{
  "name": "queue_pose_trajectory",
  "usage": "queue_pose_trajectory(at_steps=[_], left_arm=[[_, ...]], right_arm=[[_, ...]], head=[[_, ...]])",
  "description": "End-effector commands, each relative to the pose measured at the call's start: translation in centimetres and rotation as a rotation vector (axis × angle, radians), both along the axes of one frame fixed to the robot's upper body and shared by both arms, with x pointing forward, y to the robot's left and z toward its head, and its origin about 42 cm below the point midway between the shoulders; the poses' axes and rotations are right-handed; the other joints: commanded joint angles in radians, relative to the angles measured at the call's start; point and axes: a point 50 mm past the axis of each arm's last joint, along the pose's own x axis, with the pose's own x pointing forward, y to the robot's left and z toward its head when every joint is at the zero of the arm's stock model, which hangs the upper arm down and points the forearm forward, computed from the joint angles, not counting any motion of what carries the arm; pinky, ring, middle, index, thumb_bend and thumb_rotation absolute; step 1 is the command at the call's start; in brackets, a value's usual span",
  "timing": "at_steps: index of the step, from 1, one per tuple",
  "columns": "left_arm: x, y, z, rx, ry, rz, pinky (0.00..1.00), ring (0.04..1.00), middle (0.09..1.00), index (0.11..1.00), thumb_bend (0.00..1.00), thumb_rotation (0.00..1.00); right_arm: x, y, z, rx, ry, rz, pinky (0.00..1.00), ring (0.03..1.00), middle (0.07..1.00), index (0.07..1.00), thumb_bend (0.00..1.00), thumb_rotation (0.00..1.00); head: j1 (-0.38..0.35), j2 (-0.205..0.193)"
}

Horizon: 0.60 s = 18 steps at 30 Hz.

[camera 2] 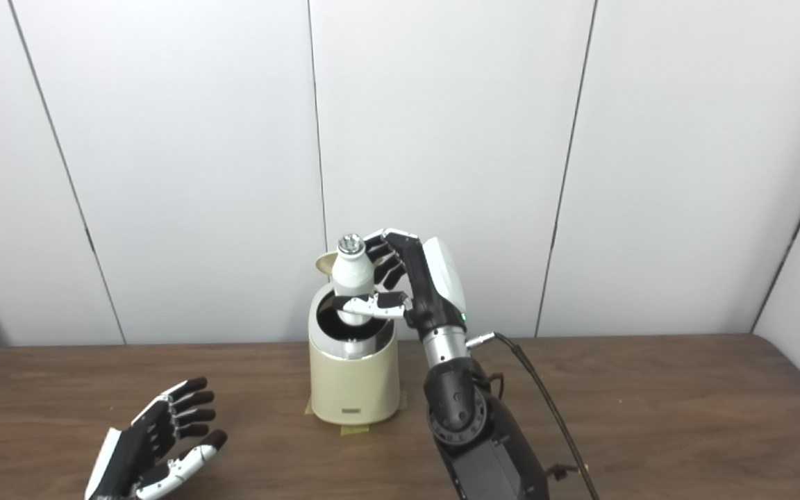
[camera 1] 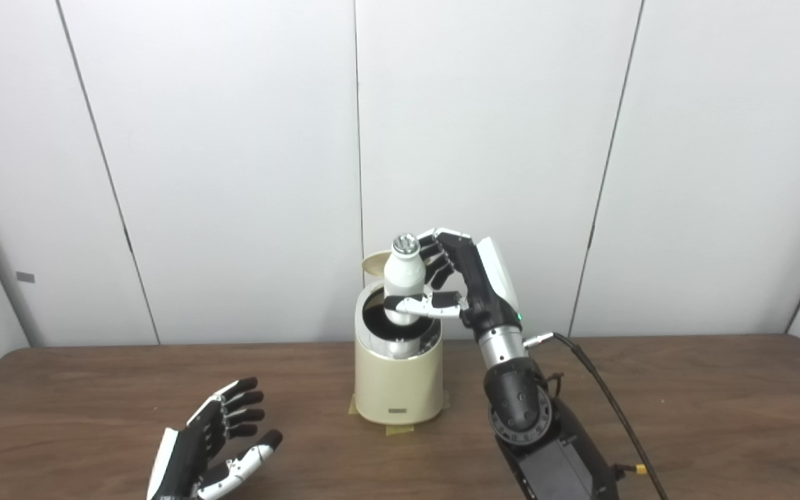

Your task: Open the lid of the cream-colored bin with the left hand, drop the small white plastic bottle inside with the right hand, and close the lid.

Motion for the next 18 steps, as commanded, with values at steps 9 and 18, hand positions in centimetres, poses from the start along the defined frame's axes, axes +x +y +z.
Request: queue_pose_trajectory(at_steps=[9, 18], left_arm=[[0.2, -0.4, 0.4, 0.006, -0.050, 0.000, 0.68, 0.715, 0.769, 0.823, 0.66, 0.18], [0.0, -0.4, 0.2, 0.004, -0.048, 0.003, 0.68, 0.719, 0.777, 0.819, 0.66, 0.19]], right_arm=[[0.9, 1.0, 3.4, 0.008, -0.133, 0.040, 0.33, 0.408, 0.501, 0.515, 0.52, 0.00], [0.5, -0.1, 2.9, -0.073, -0.132, 0.028, 0.34, 0.416, 0.489, 0.509, 0.52, 0.00]], head=[[0.000, 0.007], [0.001, 0.014]])
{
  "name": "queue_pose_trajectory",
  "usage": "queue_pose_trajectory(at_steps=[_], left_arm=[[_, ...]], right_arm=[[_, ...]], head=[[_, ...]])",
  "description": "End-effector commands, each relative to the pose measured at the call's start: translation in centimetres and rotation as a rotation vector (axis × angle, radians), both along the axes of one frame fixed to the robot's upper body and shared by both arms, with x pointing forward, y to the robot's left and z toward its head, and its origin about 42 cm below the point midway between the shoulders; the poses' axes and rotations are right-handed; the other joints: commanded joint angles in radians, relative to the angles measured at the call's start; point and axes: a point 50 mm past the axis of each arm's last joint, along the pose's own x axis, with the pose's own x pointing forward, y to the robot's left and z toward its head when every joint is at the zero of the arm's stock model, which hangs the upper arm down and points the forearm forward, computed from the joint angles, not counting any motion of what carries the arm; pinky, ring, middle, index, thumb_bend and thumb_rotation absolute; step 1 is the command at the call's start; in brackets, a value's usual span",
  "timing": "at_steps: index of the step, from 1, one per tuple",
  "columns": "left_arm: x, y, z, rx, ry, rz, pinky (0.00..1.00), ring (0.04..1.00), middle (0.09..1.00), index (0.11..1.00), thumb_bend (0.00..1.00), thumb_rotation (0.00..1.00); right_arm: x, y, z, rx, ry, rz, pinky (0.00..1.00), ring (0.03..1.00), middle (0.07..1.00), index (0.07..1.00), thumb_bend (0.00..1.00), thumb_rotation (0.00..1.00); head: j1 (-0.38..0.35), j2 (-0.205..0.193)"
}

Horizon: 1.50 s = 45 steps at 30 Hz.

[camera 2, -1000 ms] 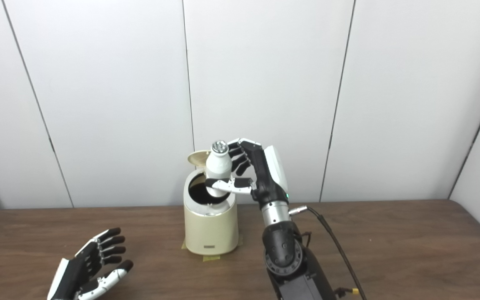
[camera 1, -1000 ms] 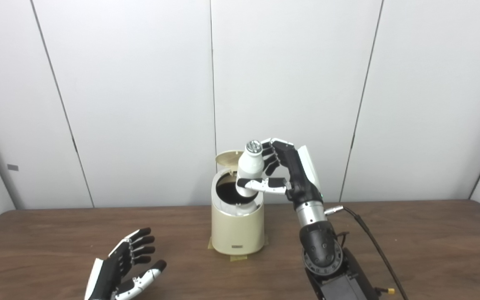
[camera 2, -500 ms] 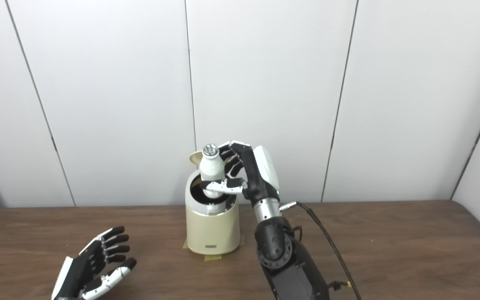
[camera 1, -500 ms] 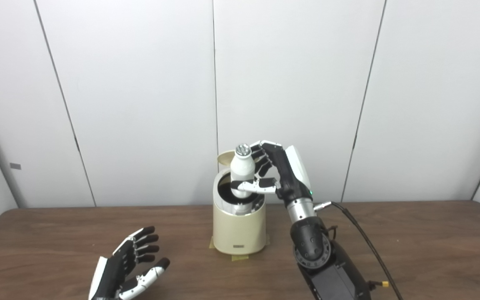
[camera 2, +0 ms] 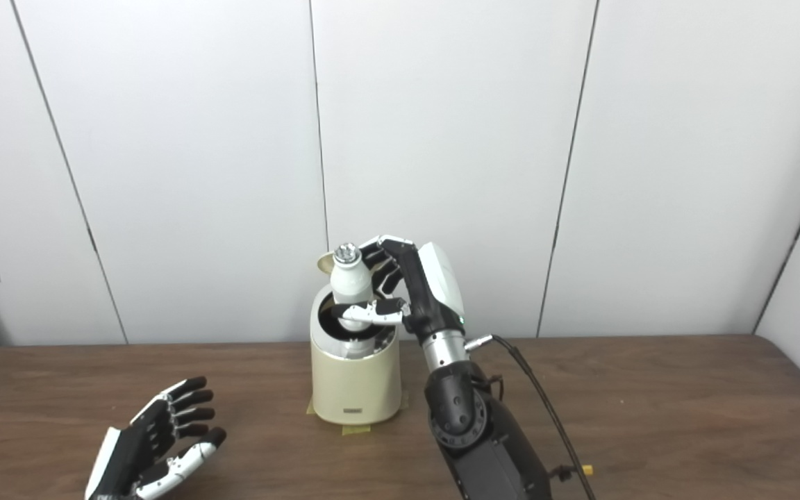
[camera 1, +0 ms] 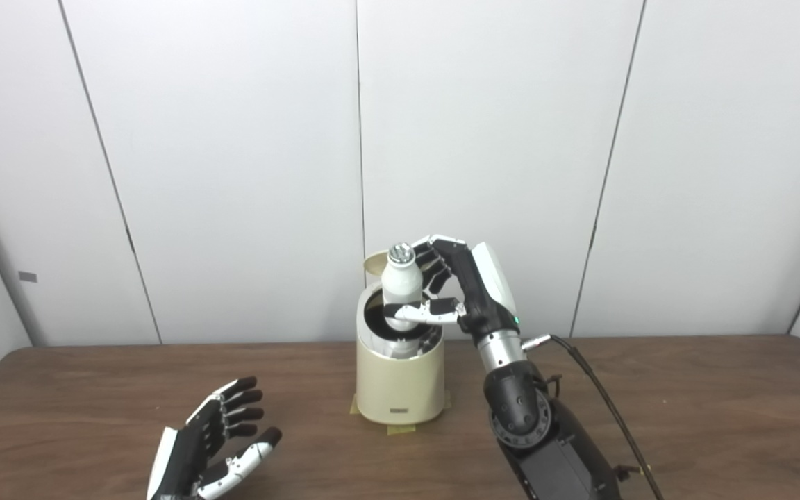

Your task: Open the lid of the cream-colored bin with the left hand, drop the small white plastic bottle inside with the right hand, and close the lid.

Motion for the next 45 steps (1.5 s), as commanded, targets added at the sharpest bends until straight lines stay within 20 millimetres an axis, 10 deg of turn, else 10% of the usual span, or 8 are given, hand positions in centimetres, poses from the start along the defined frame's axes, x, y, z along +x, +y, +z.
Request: queue_pose_trajectory(at_steps=[1, 45], left_arm=[[0.0, -0.4, 0.2, 0.005, -0.044, -0.010, 0.68, 0.720, 0.776, 0.817, 0.66, 0.19], [0.0, -0.5, 0.2, 0.006, -0.042, -0.005, 0.68, 0.715, 0.769, 0.812, 0.66, 0.16]], right_arm=[[0.2, 0.1, 3.1, -0.014, -0.091, 0.027, 0.34, 0.408, 0.493, 0.523, 0.52, 0.00], [-0.7, -1.2, 1.7, -0.057, -0.104, 0.052, 0.33, 0.417, 0.514, 0.516, 0.52, 0.00]], head=[[0.001, -0.001], [0.000, 0.012]])
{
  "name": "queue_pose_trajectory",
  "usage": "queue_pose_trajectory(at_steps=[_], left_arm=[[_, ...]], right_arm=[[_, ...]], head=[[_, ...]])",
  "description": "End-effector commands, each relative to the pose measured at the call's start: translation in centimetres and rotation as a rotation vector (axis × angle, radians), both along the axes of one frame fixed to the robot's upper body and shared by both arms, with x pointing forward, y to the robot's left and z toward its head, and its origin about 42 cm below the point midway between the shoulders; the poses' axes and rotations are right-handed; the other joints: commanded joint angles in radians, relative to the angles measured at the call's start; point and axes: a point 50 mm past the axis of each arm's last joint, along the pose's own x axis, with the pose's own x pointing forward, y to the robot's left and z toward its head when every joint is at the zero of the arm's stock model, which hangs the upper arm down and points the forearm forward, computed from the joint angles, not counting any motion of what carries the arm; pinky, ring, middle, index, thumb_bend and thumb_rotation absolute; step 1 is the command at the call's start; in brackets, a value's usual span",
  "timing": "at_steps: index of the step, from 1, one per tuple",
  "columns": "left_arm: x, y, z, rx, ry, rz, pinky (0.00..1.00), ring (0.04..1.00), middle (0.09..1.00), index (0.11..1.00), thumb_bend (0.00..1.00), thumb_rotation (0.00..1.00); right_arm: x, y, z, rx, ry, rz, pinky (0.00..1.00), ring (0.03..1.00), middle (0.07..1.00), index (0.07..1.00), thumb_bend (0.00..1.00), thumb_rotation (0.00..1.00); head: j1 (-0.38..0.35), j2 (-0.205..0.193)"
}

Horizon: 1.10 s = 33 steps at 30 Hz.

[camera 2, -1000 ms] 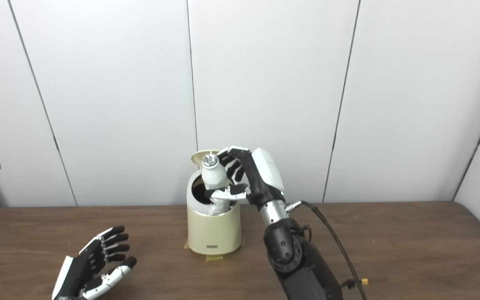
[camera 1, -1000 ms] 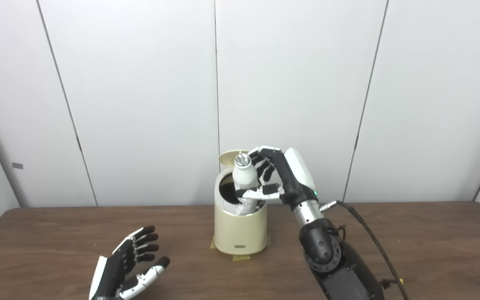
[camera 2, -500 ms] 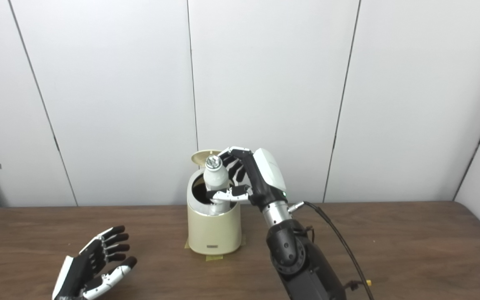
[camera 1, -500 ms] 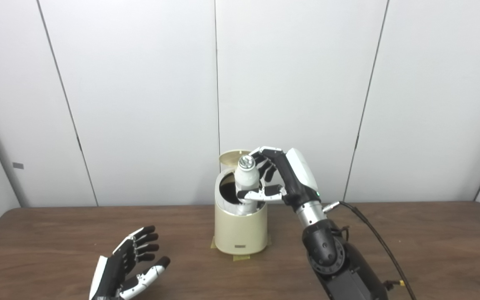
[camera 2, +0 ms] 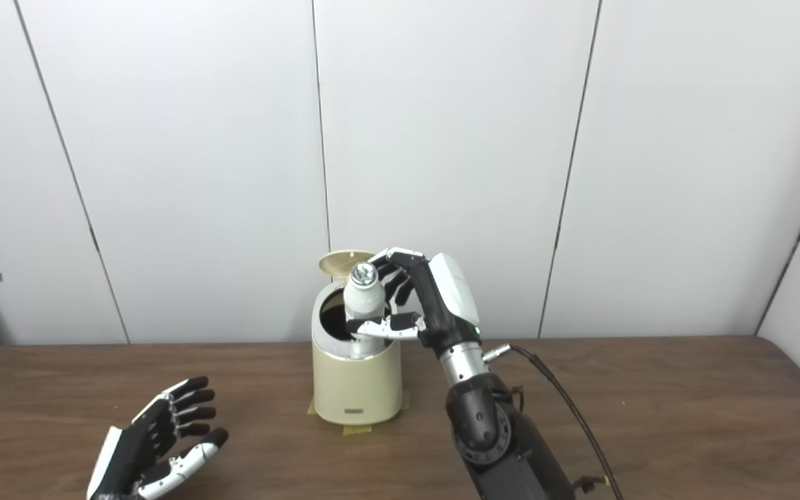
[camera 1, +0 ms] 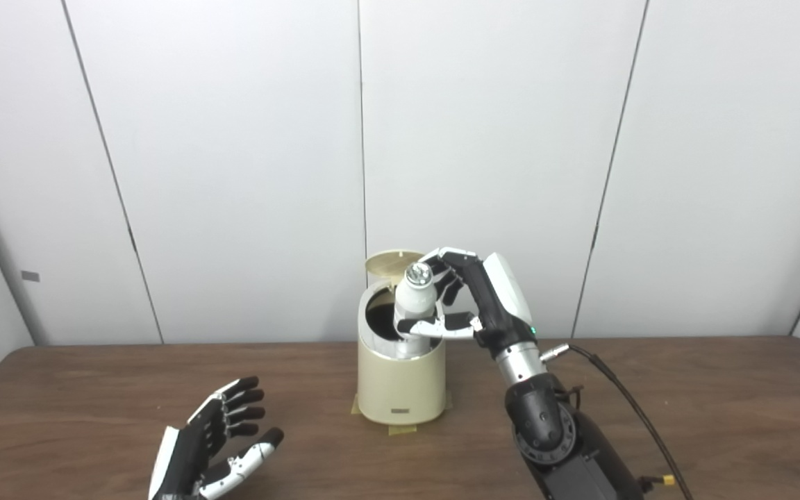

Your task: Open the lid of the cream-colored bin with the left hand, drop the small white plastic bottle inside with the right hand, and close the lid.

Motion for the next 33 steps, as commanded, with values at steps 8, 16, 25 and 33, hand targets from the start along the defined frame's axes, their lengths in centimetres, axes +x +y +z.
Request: queue_pose_trajectory(at_steps=[8, 16, 25, 33], left_arm=[[0.11, -0.46, 0.10, 0.004, -0.041, -0.011, 0.69, 0.718, 0.772, 0.813, 0.67, 0.18], [0.09, -0.52, 0.20, 0.003, -0.041, -0.012, 0.68, 0.715, 0.770, 0.812, 0.67, 0.17], [0.12, -0.56, 0.21, -0.015, -0.032, -0.016, 0.66, 0.720, 0.770, 0.816, 0.67, 0.16], [0.17, -0.63, 0.22, -0.001, -0.037, -0.016, 0.67, 0.714, 0.763, 0.811, 0.67, 0.17]], right_arm=[[0.23, 0.43, 2.28, -0.112, -0.019, -0.004, 0.49, 0.605, 0.686, 0.677, 0.80, 0.06], [-0.13, 0.50, 2.33, -0.139, 0.000, -0.013, 0.53, 0.650, 0.724, 0.719, 0.83, 0.05], [-0.12, 0.29, 2.10, -0.158, 0.006, -0.011, 0.53, 0.650, 0.731, 0.723, 0.82, 0.06], [-0.41, 0.03, 2.25, -0.069, -0.068, 0.017, 0.48, 0.600, 0.679, 0.689, 0.84, 0.04]], head=[[0.001, -0.001], [0.000, 0.004], [0.001, 0.007], [0.005, 0.005]])
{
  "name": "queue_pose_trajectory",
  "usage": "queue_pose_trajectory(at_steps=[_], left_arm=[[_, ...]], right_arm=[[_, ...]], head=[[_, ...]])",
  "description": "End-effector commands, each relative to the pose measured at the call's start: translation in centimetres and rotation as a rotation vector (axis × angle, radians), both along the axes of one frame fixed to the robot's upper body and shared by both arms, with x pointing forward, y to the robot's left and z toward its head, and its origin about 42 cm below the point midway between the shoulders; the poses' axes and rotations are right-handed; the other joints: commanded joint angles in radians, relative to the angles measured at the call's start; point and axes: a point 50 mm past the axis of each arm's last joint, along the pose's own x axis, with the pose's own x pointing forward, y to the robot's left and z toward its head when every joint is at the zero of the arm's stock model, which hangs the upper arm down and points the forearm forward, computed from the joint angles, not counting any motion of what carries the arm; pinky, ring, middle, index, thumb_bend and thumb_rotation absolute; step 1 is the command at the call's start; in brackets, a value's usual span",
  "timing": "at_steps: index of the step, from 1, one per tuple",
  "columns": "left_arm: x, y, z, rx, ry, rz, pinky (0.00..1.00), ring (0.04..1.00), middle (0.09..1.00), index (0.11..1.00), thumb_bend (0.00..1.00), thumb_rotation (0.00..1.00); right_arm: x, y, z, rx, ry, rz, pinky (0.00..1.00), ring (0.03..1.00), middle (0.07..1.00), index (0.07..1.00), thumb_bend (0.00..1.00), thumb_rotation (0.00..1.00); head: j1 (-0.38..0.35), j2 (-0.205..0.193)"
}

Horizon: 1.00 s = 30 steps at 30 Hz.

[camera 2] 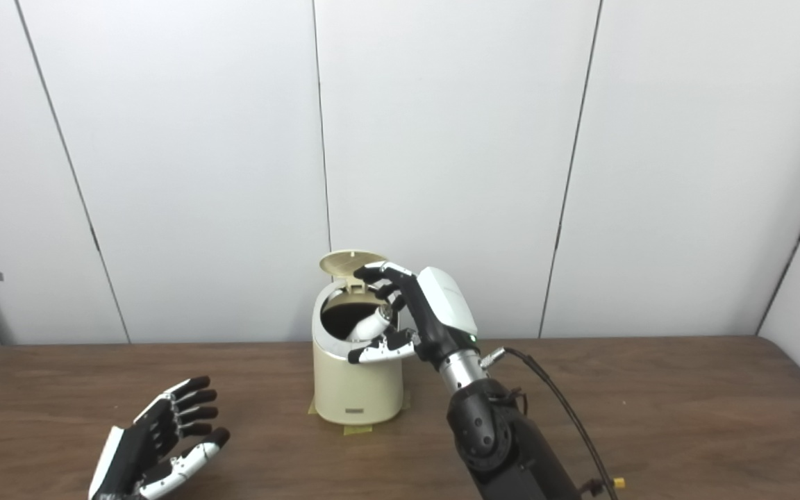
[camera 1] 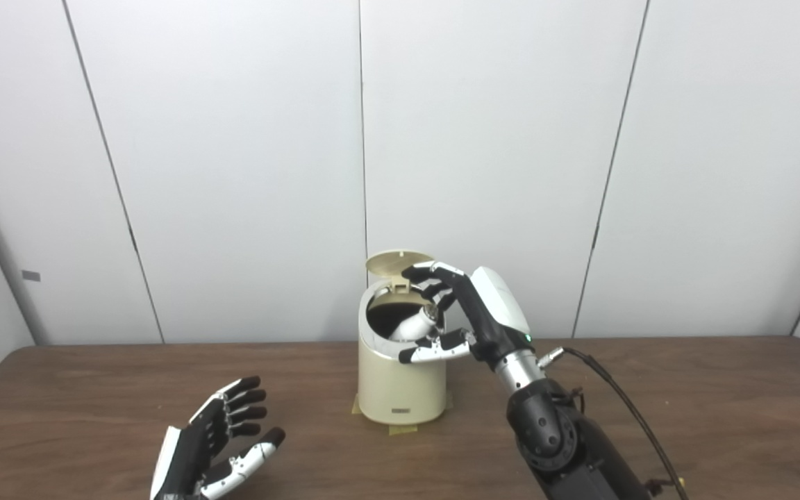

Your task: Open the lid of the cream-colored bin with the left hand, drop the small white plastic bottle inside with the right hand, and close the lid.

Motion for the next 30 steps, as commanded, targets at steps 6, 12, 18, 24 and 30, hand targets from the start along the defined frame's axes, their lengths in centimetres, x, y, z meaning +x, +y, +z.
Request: queue_pose_trajectory(at_steps=[6, 12, 18, 24, 30], left_arm=[[0.2, -0.5, 0.2, 0.007, -0.042, -0.011, 0.67, 0.711, 0.765, 0.806, 0.67, 0.17], [0.2, -0.5, 0.2, 0.010, -0.044, -0.004, 0.68, 0.710, 0.764, 0.806, 0.67, 0.17], [0.2, -0.6, 0.1, 0.012, -0.048, -0.012, 0.67, 0.710, 0.764, 0.801, 0.67, 0.16], [0.2, -0.7, 0.2, 0.007, -0.051, -0.012, 0.66, 0.703, 0.760, 0.801, 0.67, 0.16], [0.2, -0.8, 0.2, 0.005, -0.055, -0.015, 0.65, 0.706, 0.761, 0.799, 0.66, 0.15]], right_arm=[[-0.3, -1.0, 3.6, 0.230, -0.293, 0.065, 0.36, 0.471, 0.560, 0.514, 0.57, 0.11], [-0.7, -2.8, 4.6, 0.285, -0.403, 0.046, 0.33, 0.439, 0.487, 0.498, 0.53, 0.01], [-0.8, -4.4, 4.4, 0.296, -0.404, -0.007, 0.33, 0.435, 0.484, 0.500, 0.53, 0.00], [-0.5, -5.3, 3.7, 0.250, -0.349, -0.061, 0.40, 0.518, 0.580, 0.498, 0.52, 0.08], [0.0, -4.8, 4.7, 0.119, -0.158, -0.014, 0.64, 0.754, 0.820, 0.805, 0.61, 0.54]], head=[[0.001, -0.002], [0.002, -0.003], [0.002, -0.005], [0.008, -0.005], [0.010, -0.007]])
